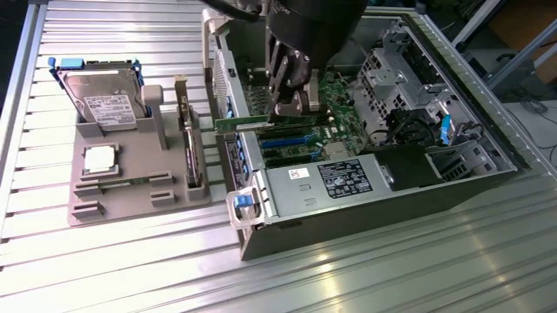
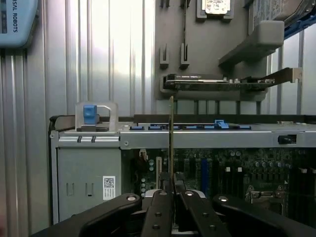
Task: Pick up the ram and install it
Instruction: 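Pick up the ram and move it above insertion slot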
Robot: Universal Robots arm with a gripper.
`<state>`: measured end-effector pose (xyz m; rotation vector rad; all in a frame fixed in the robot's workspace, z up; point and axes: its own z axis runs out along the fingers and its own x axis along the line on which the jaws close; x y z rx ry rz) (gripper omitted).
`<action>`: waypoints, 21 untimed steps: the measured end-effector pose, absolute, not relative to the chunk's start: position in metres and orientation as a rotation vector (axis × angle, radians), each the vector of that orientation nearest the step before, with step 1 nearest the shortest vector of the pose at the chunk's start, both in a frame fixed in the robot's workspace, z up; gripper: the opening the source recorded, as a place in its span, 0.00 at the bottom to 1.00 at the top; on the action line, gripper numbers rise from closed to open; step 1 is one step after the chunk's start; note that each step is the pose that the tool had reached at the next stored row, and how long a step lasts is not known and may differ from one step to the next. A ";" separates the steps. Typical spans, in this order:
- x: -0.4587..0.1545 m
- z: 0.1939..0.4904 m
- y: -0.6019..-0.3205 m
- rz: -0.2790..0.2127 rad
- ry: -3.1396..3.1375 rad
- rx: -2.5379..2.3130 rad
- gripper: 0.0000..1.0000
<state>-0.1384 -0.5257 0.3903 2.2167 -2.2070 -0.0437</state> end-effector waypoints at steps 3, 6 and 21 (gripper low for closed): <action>-0.122 0.390 -0.526 -0.044 -2.207 2.217 0.12; -0.106 0.390 -0.526 -0.044 -2.207 2.217 0.12; -0.021 0.390 -0.520 -0.044 -2.206 2.217 0.12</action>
